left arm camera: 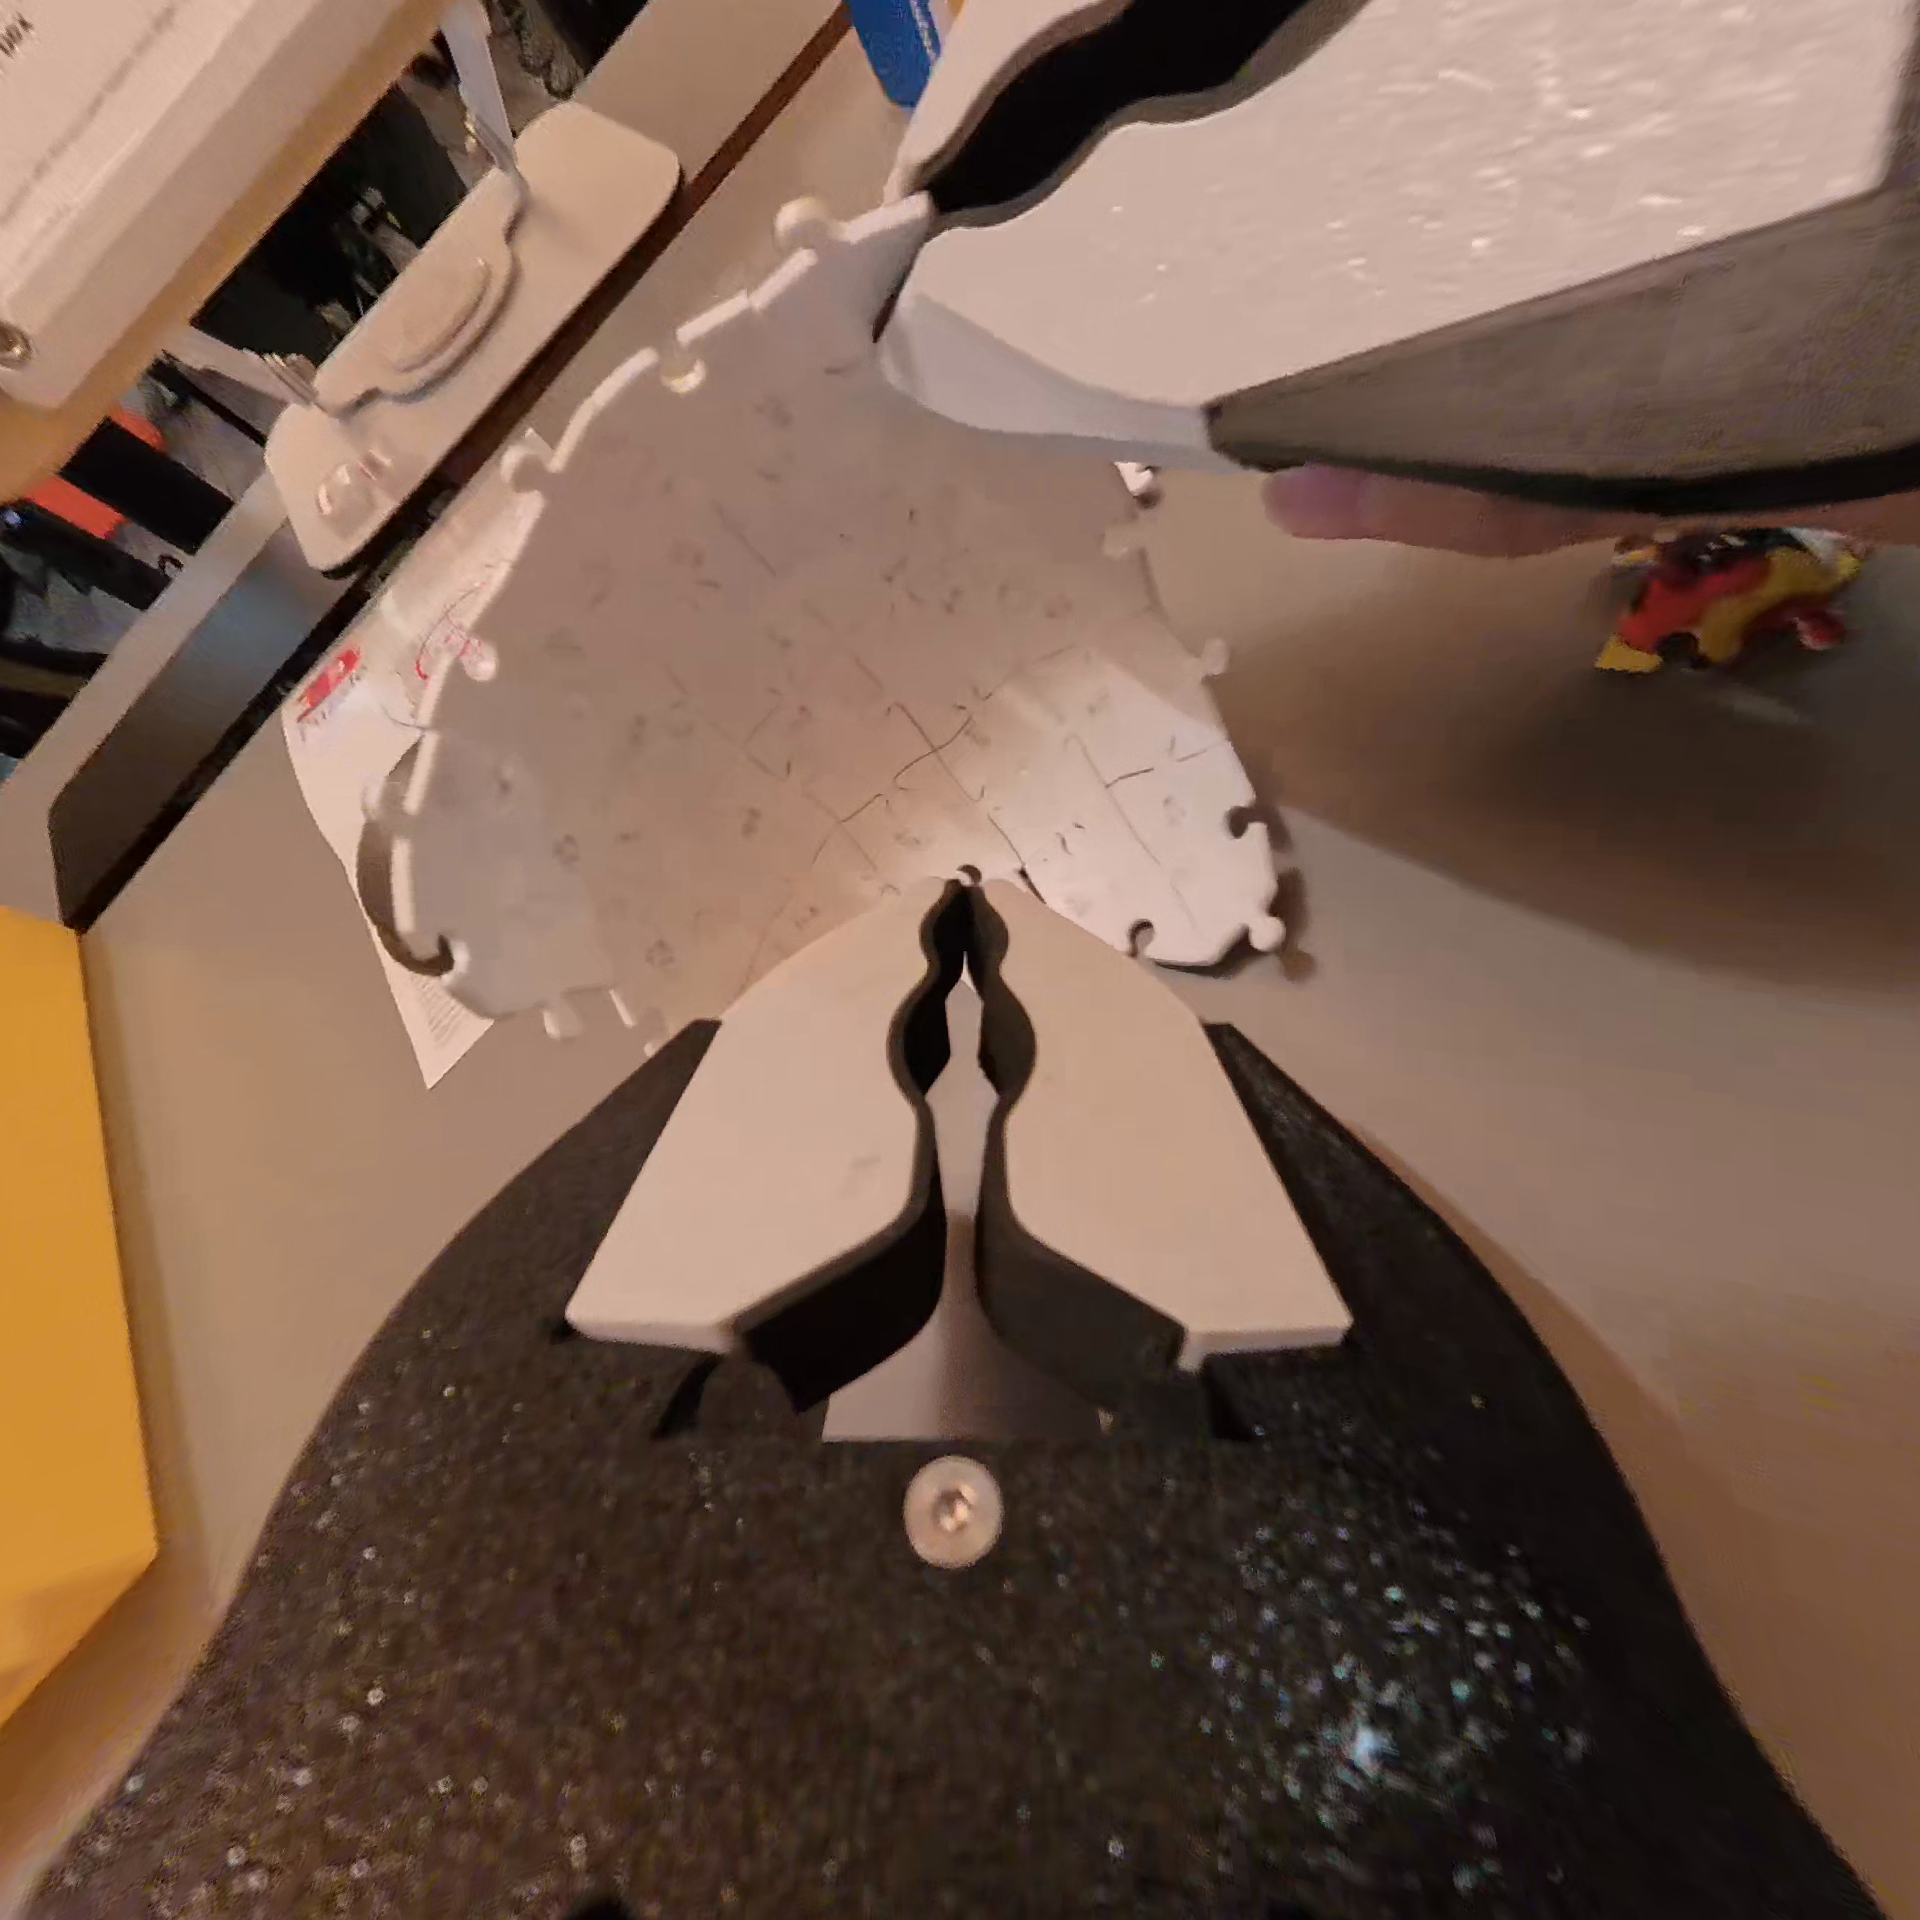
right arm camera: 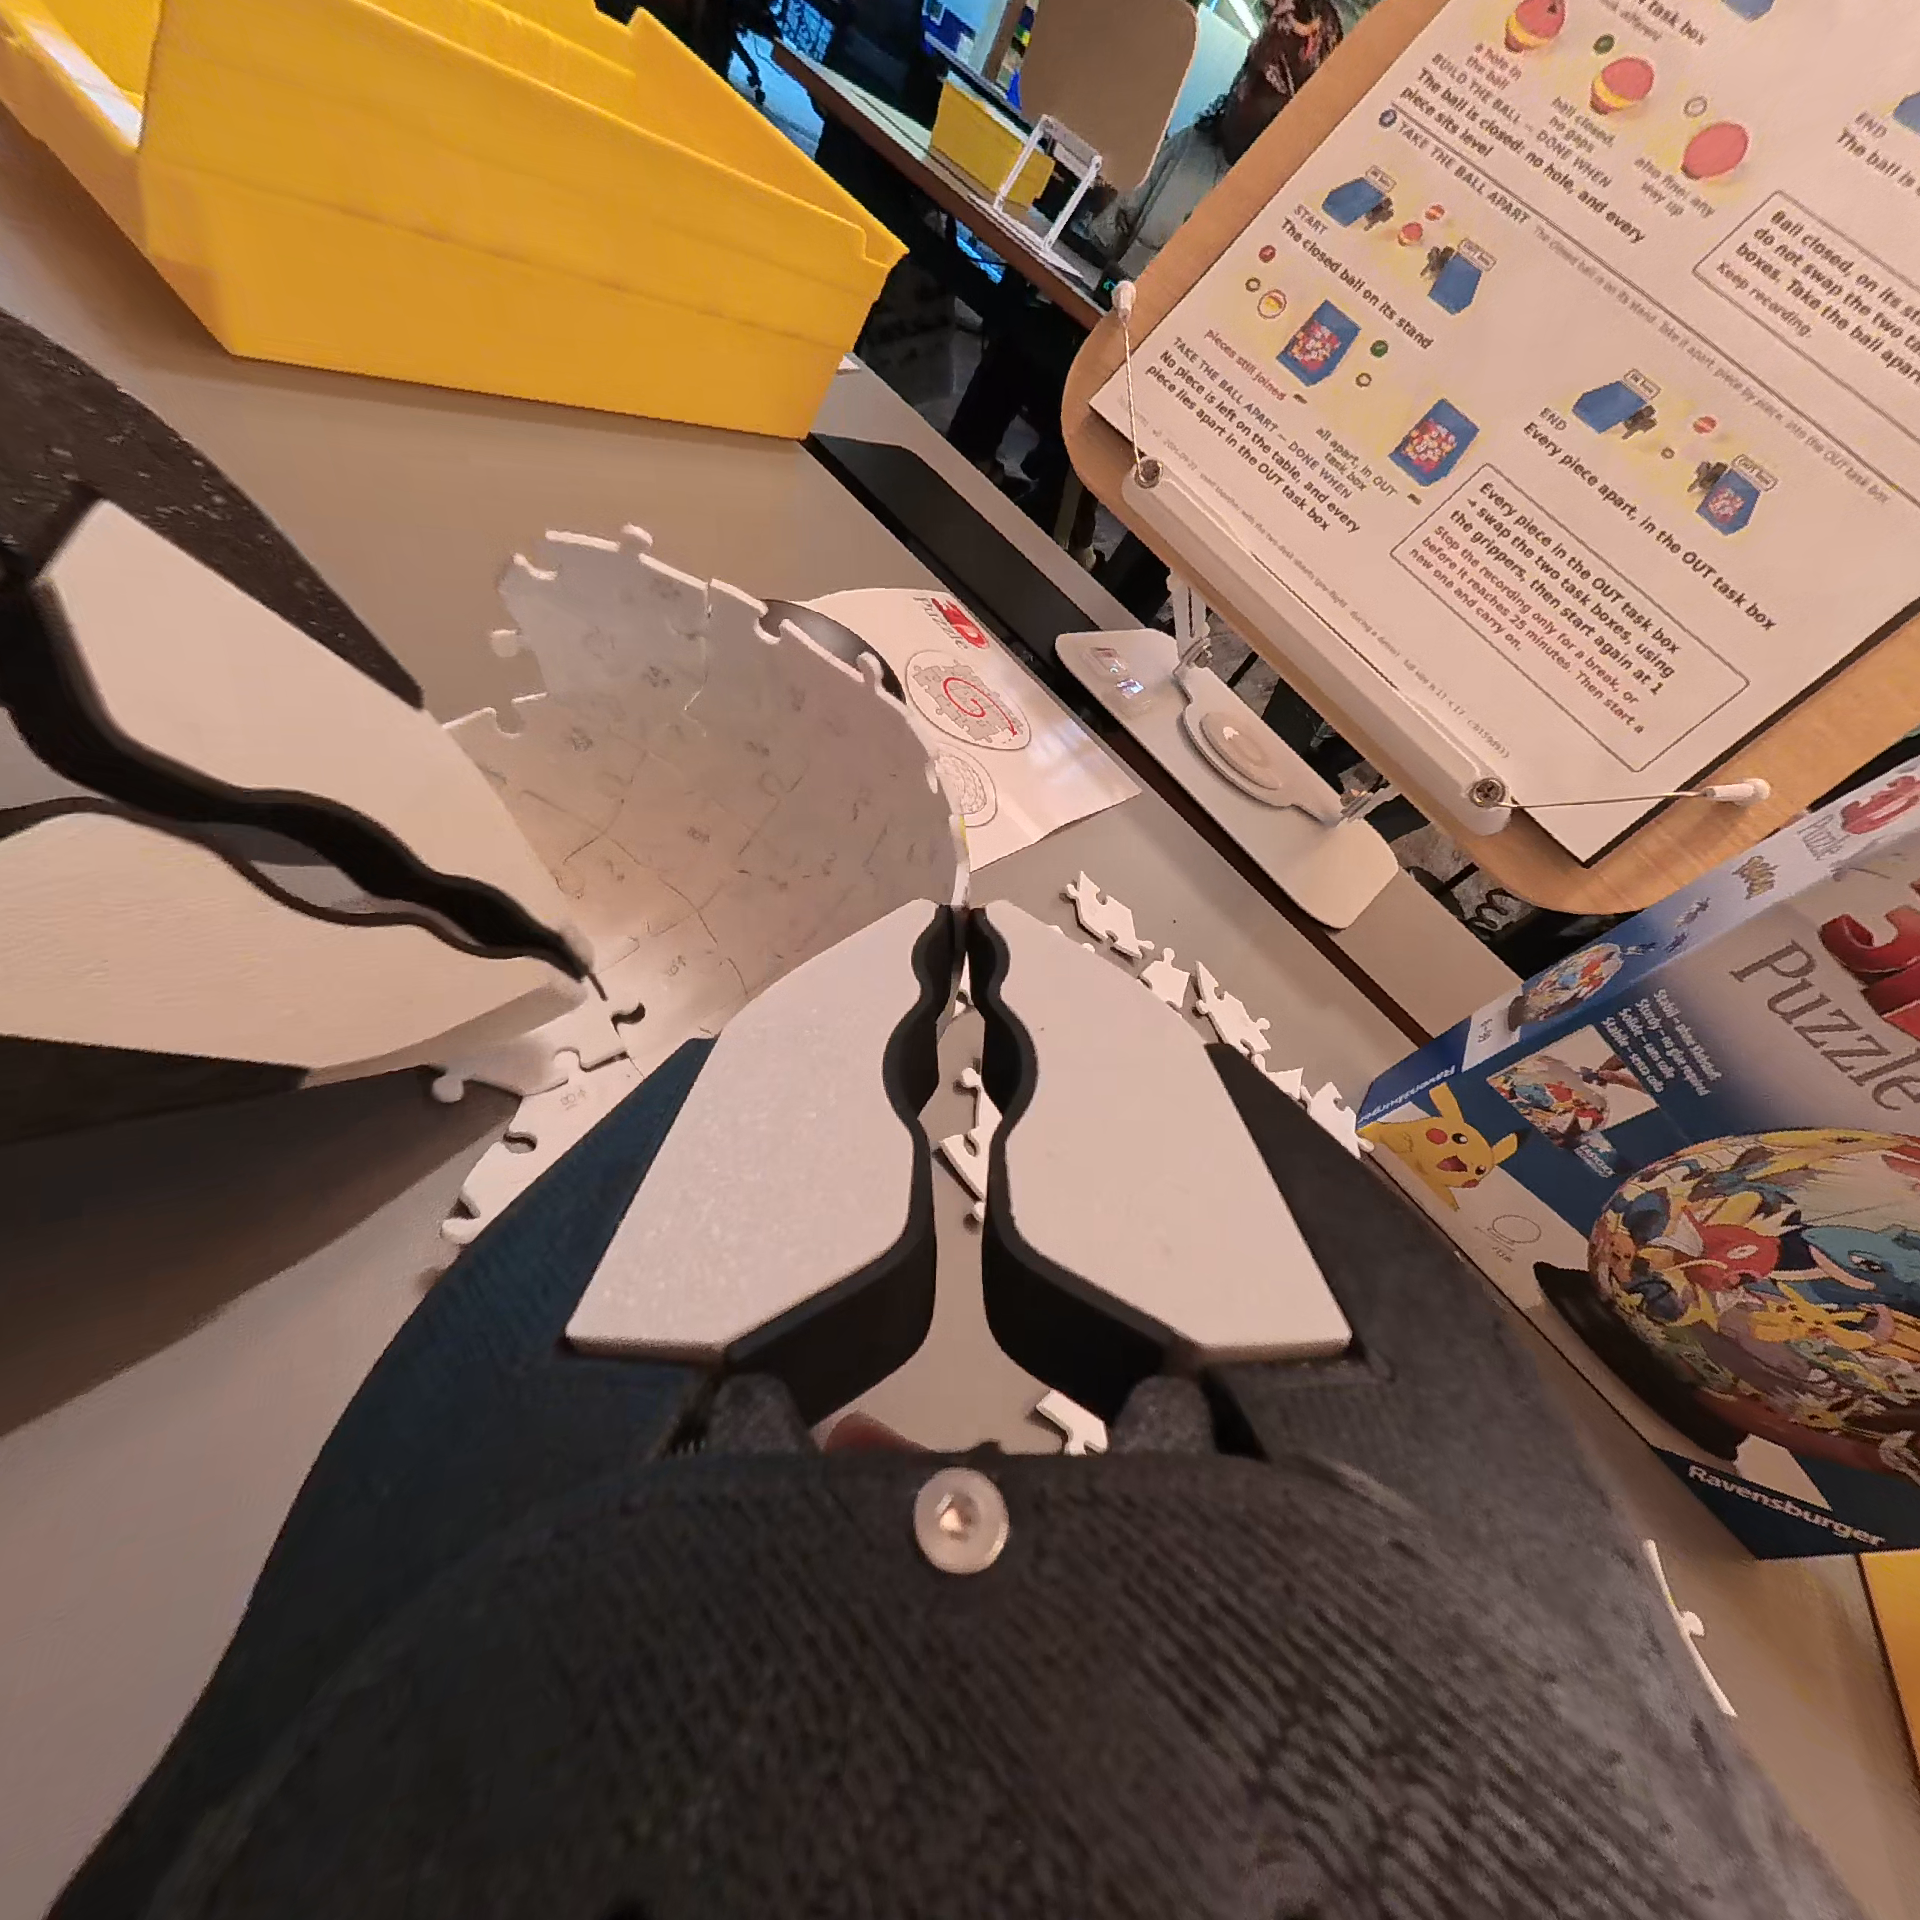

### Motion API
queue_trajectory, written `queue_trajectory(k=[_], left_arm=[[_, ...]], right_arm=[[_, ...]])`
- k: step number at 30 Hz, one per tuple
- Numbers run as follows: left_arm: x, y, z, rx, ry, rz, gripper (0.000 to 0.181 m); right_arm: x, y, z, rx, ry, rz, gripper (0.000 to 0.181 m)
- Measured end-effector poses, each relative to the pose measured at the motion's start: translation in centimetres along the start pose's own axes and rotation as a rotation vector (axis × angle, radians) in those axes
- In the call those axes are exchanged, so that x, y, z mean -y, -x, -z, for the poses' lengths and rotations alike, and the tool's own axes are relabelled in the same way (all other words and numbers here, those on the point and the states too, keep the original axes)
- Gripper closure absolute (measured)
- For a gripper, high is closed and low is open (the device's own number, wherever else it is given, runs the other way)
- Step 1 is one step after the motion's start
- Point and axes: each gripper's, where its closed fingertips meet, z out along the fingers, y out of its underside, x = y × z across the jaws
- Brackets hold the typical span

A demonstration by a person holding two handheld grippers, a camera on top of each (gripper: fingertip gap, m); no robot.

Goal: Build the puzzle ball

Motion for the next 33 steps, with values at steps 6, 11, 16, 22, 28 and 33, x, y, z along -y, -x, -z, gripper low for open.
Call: queue_trajectory(k=[6, 11, 16, 22, 28, 33], left_arm=[[-0.5, -0.5, -0.9, -0.032, 0.058, -0.017, 0.181], [-0.6, -0.2, -1.6, -0.012, 0.078, -0.014, 0.181], [-0.7, -0.4, -1.8, -0.021, 0.110, -0.022, 0.181], [-0.8, -0.5, -2.0, -0.046, 0.152, -0.015, 0.181], [-0.7, -0.6, -2.1, -0.058, 0.161, -0.054, 0.181], [-0.7, -0.7, -2.0, -0.061, 0.188, -0.068, 0.181]], right_arm=[[0.0, 0.0, 0.0, 0.008, -0.007, -0.011, 0.178], [0.1, 0.1, 0.0, 0.011, -0.015, -0.010, 0.178], [0.1, 0.0, 0.0, 0.021, -0.024, -0.036, 0.178], [0.2, 0.1, 0.0, 0.025, -0.026, -0.040, 0.178], [0.1, 0.0, -0.1, 0.026, -0.028, -0.053, 0.178], [0.0, -0.1, -0.2, 0.028, -0.024, -0.056, 0.178]])
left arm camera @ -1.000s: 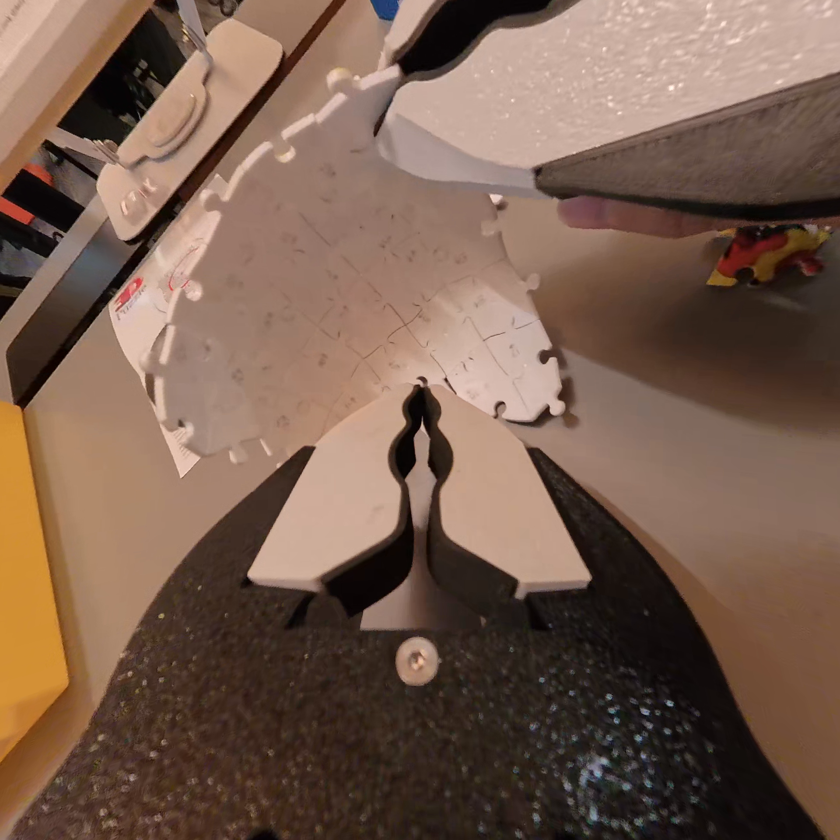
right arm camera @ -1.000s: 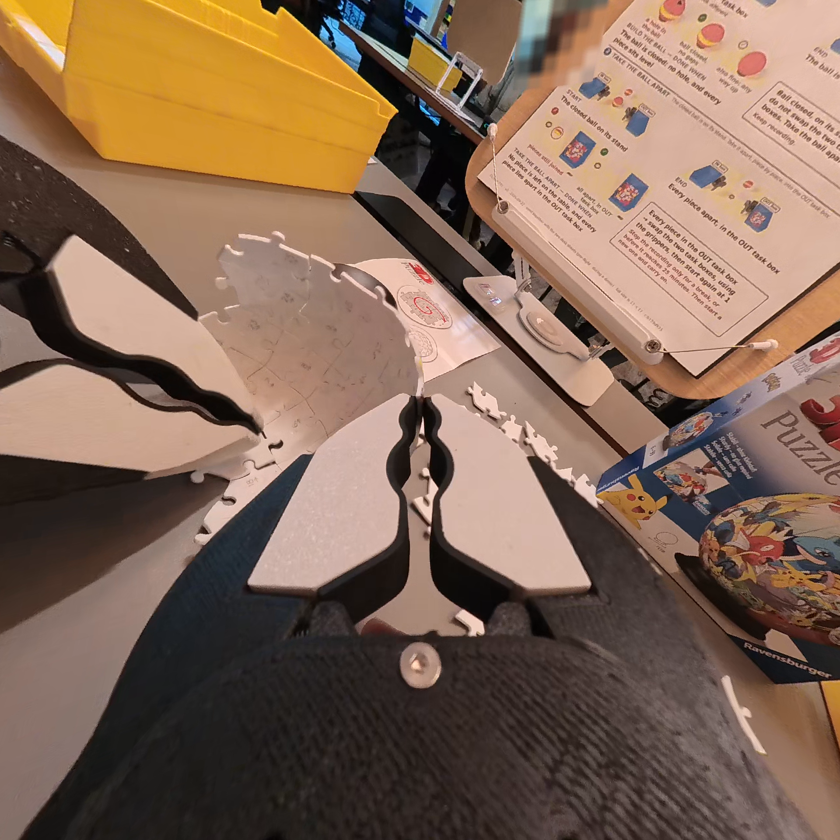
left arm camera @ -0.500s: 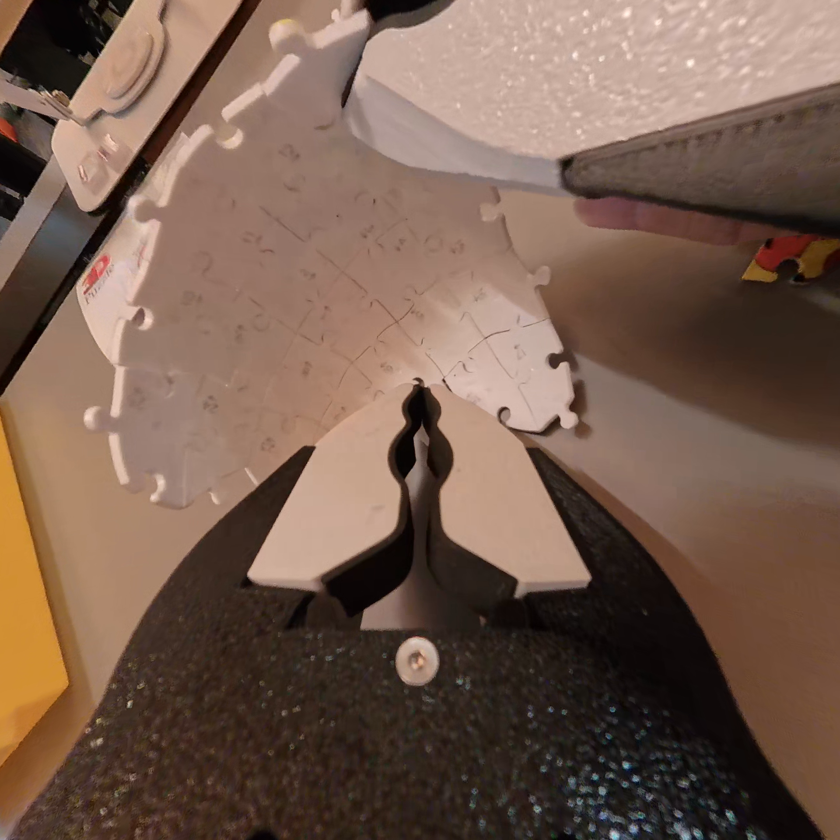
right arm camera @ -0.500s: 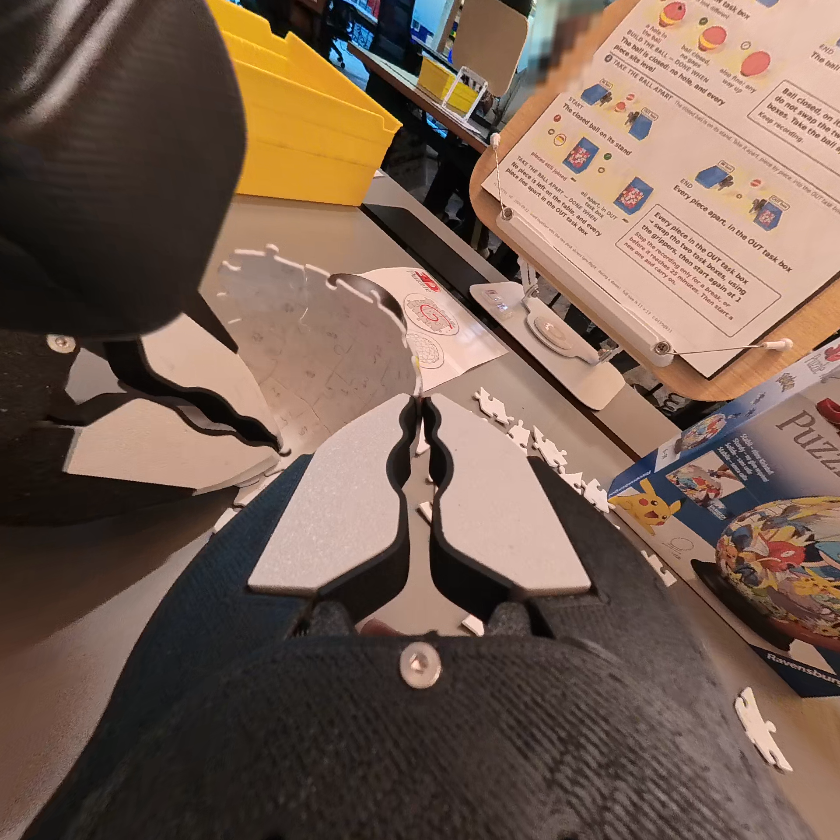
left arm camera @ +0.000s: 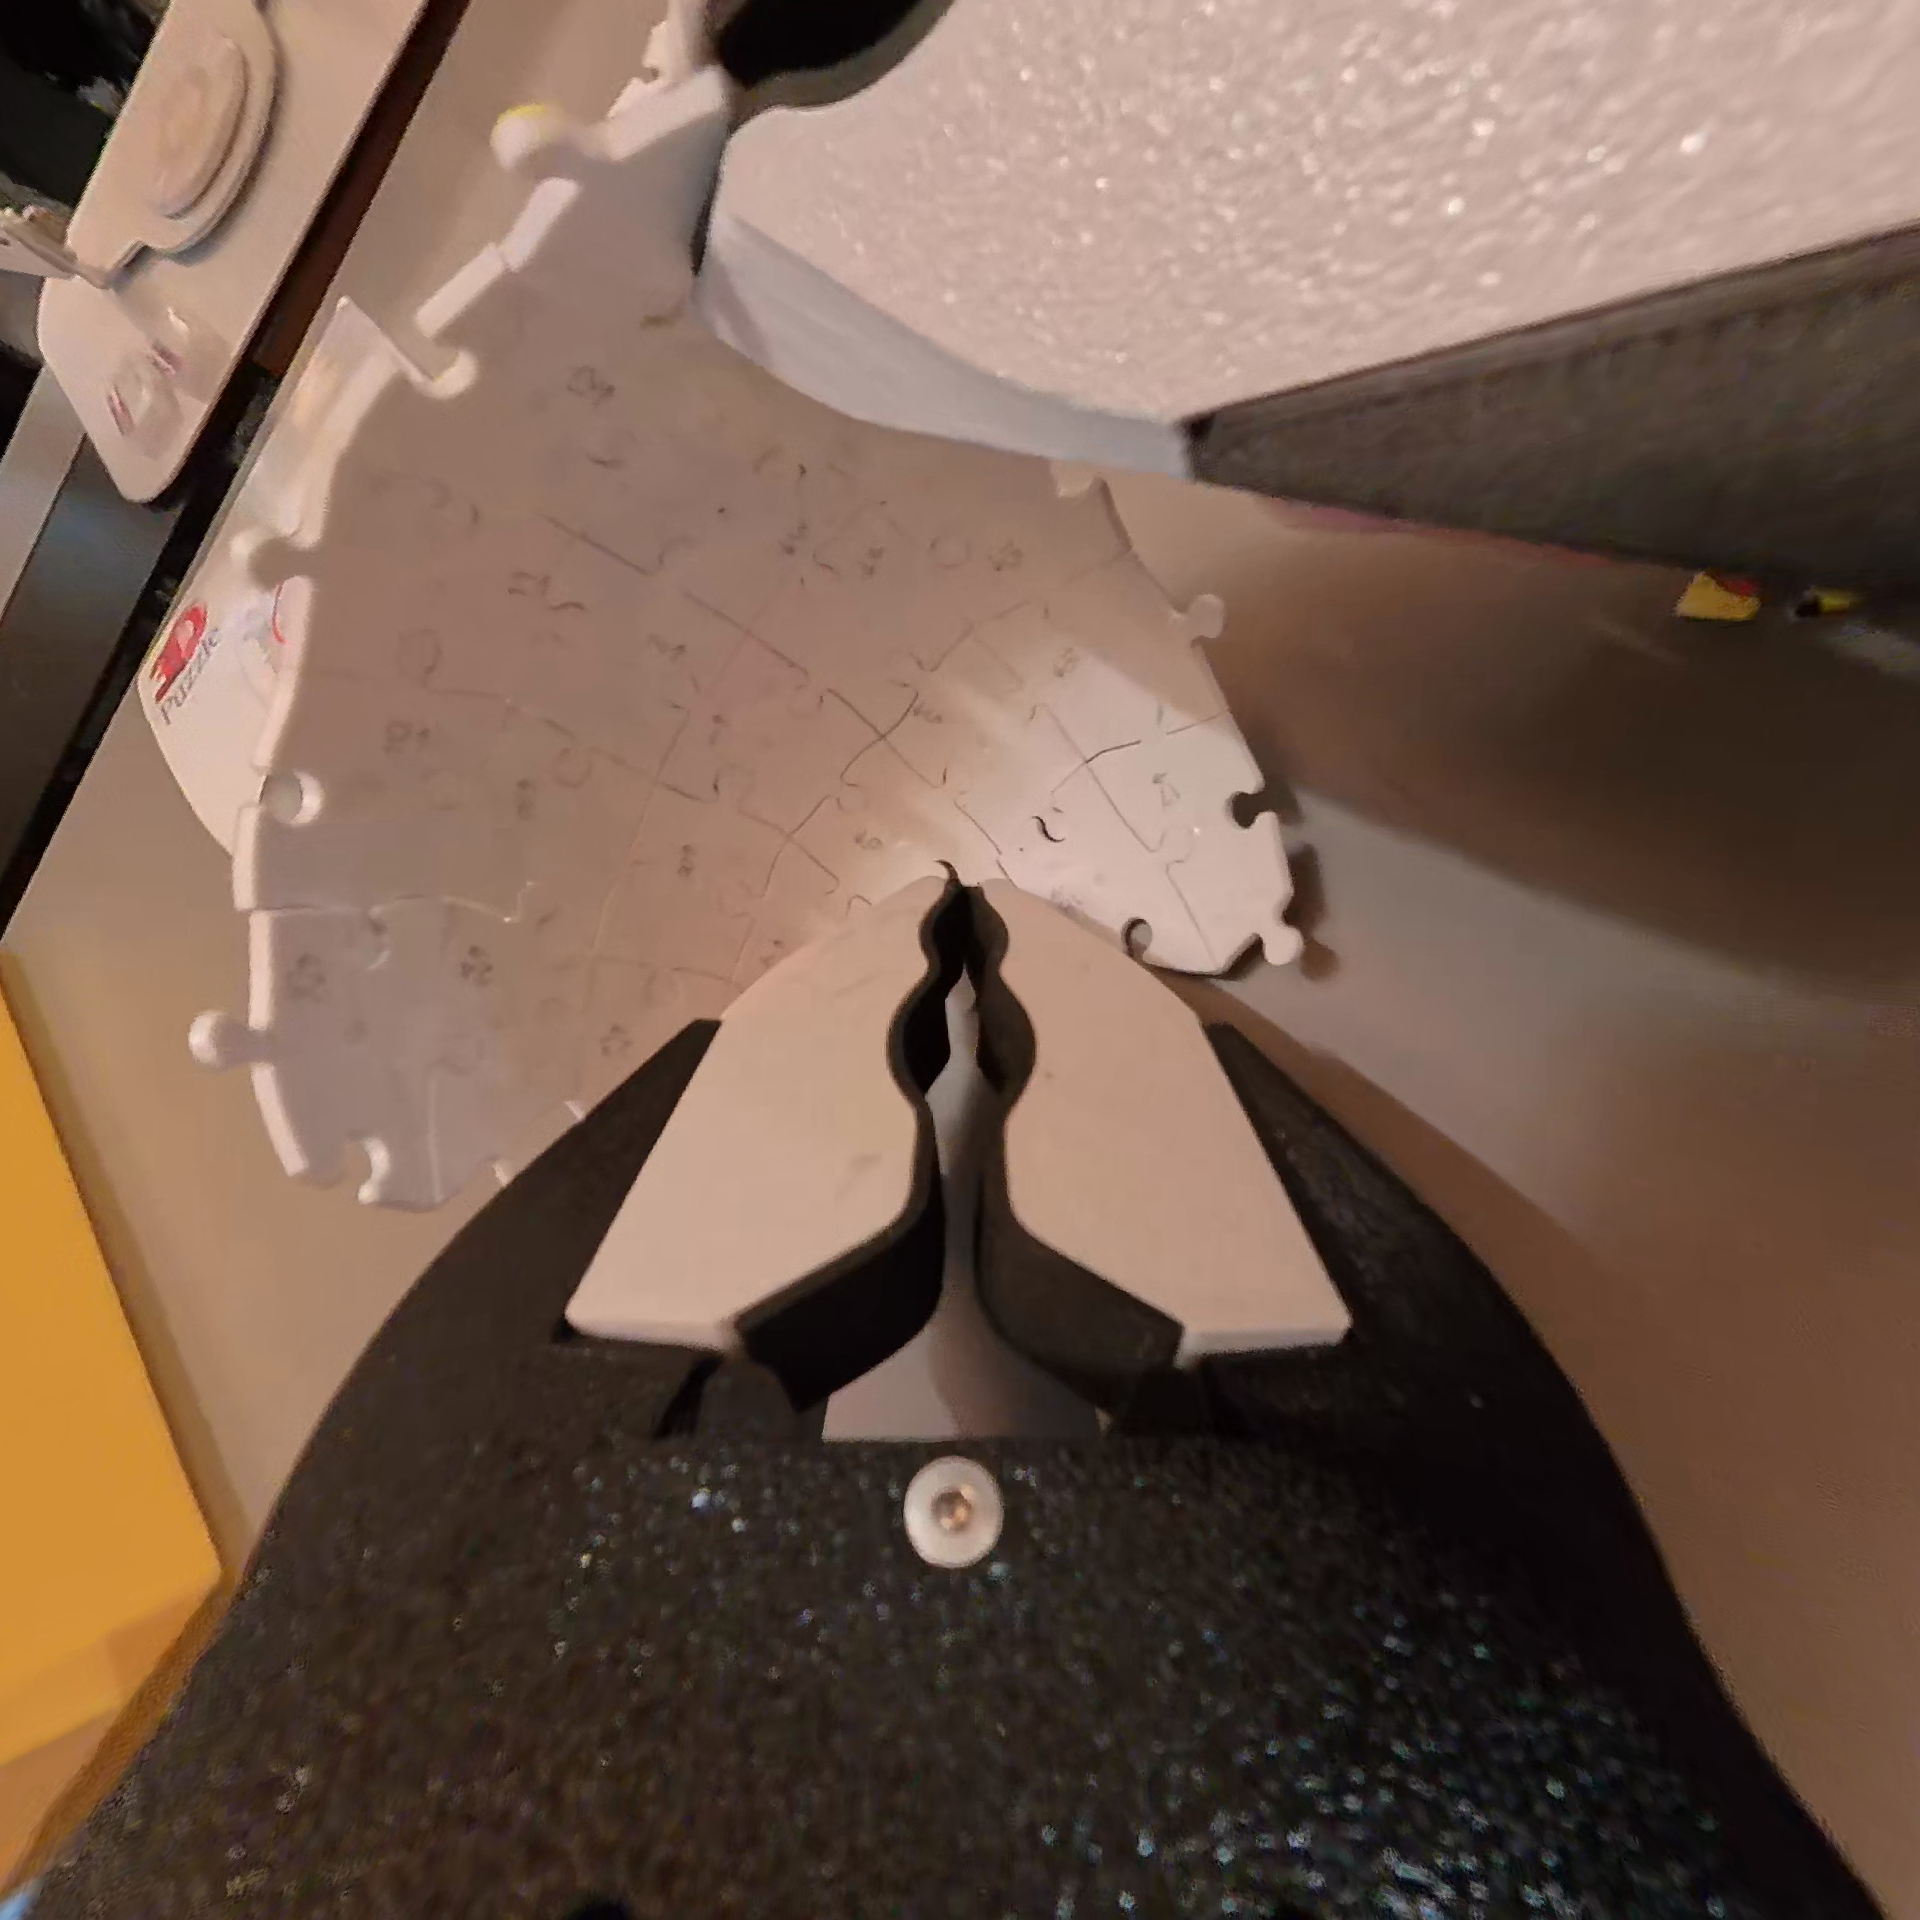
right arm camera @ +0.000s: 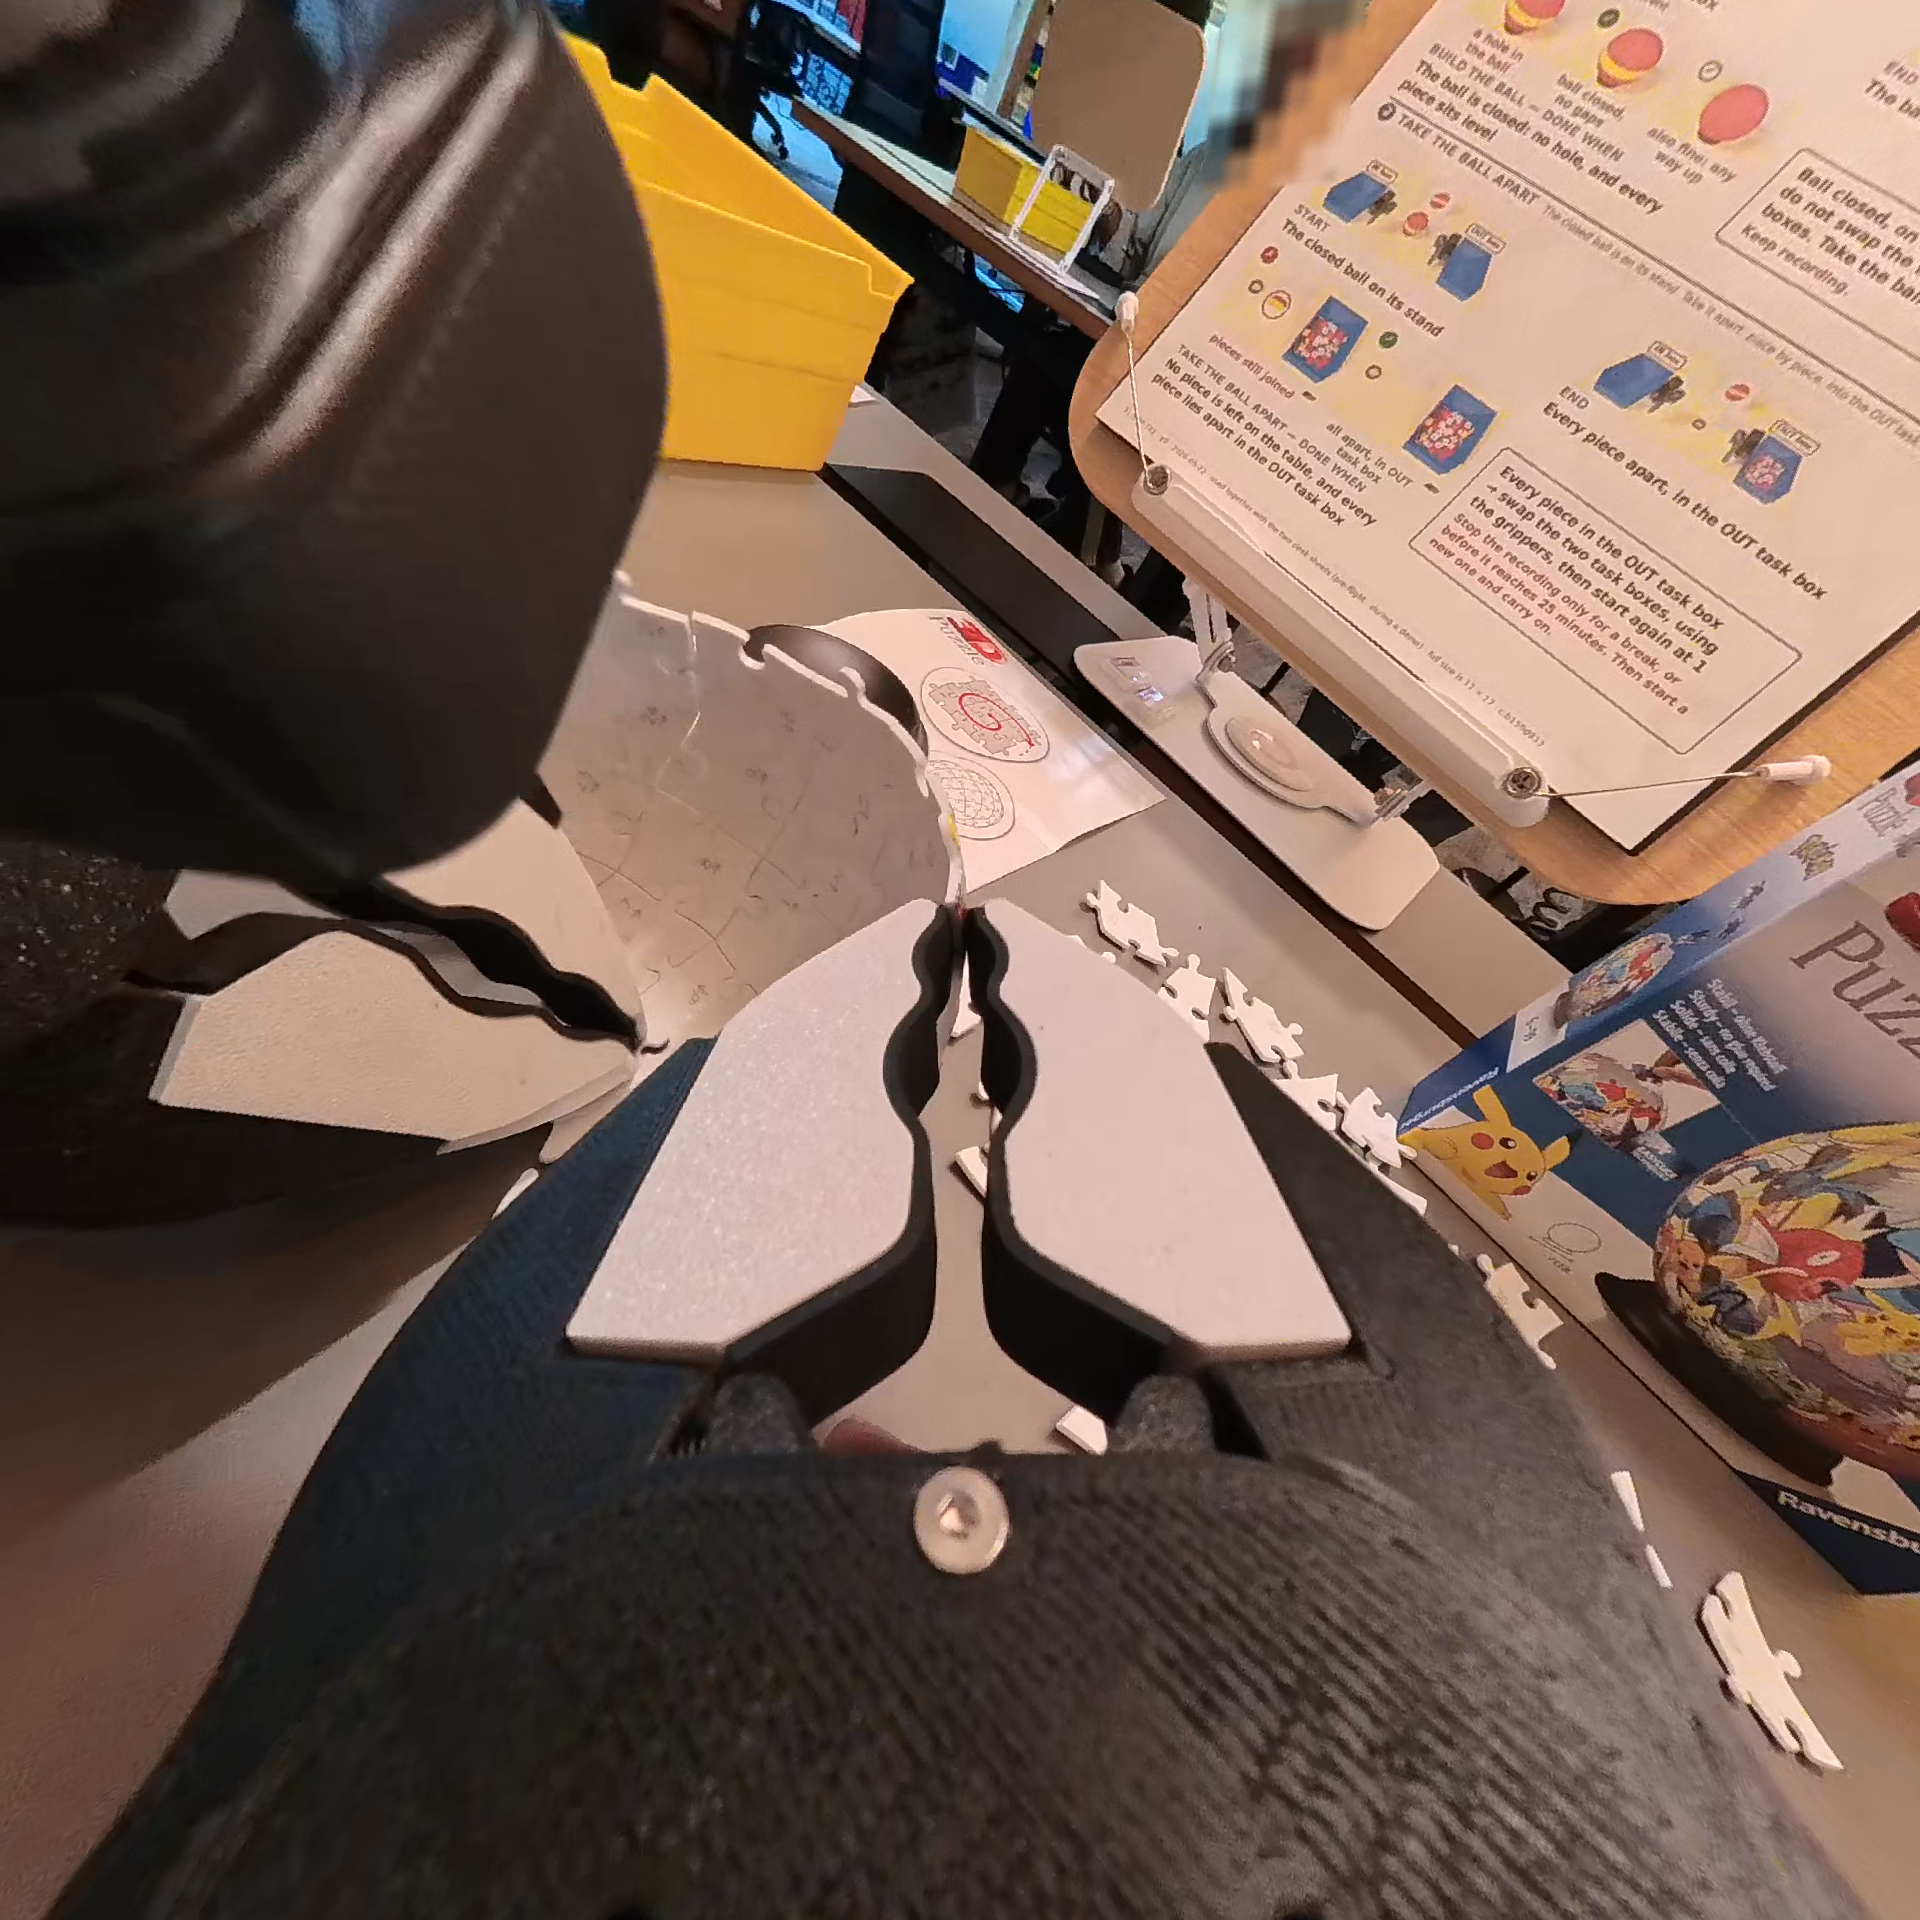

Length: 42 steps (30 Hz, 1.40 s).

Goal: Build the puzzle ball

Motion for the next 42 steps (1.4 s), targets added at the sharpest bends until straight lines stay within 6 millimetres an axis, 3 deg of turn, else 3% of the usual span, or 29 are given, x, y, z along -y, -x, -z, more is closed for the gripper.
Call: queue_trajectory(k=[8, 19, 36, 39, 42], left_arm=[[0.0, 0.9, 0.9, 0.070, -0.039, 0.066, 0.181], [1.0, 0.7, -1.1, 0.081, 0.033, 0.044, 0.181], [1.0, 0.5, -1.2, 0.050, 0.062, 0.032, 0.181], [1.2, 0.8, -0.9, 0.050, 0.025, 0.067, 0.181], [2.1, 2.3, 0.9, 0.114, -0.076, 0.100, 0.181]], right_arm=[[-0.4, -0.5, -0.1, -0.010, 0.015, -0.021, 0.178], [-1.3, -1.1, -0.3, -0.006, 0.039, -0.084, 0.178], [-1.8, -1.4, -0.4, -0.009, 0.058, -0.110, 0.177], [-1.8, -1.5, -0.3, -0.015, 0.053, -0.110, 0.178], [-1.9, -1.7, -0.3, -0.021, 0.058, -0.106, 0.178]])
